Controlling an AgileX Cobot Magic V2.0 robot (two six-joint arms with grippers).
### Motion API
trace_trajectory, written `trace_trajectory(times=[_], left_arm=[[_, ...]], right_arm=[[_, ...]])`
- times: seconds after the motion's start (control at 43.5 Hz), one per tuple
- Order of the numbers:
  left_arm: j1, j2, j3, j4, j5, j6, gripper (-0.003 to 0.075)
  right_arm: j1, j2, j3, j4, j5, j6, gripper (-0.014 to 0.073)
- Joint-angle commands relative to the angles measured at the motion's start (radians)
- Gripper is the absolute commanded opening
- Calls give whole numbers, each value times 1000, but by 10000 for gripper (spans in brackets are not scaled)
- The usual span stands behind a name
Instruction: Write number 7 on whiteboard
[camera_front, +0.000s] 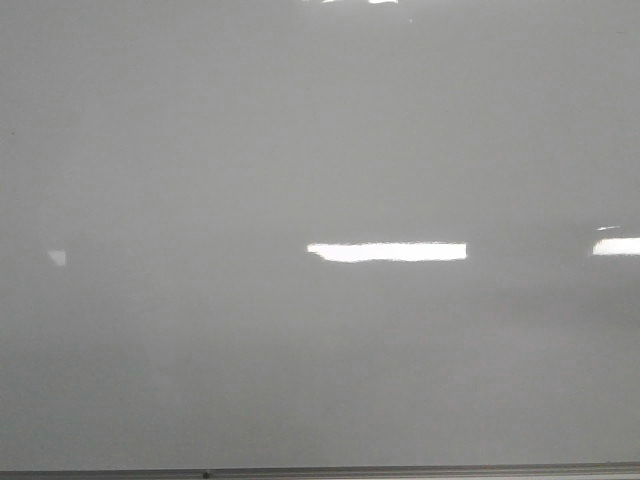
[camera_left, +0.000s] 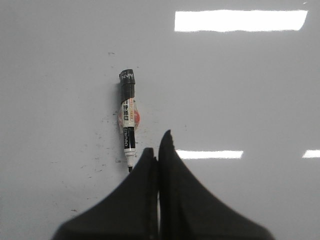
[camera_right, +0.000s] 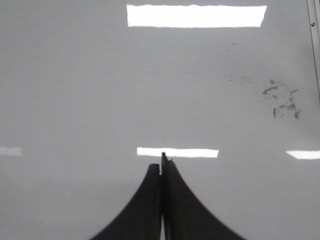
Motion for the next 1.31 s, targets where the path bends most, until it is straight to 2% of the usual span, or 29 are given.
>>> trace_trajectory(times=[0.0,0.782,0.966,1.104,1.288], left_arm=[[-1,-15,12,-2,-75,-10,-20],[-1,-15,12,-2,-75,-10,-21],[-1,-15,2,0,-155,-10,-20],[-1,-13,-69,0,-145,-10,-21],[-1,-5,-254,6,13,-8,-21]], right_arm=[[-7,-19,-2,-5,-85,-6,-69],[-7,-19,-2,-5,-96,-6,-69],[-7,-19,-5,-5,-107,-6,-69],[-6,-19,-65,-5,-41,-5,-69],[-6,-8,-264,-5,172,-5,-69]])
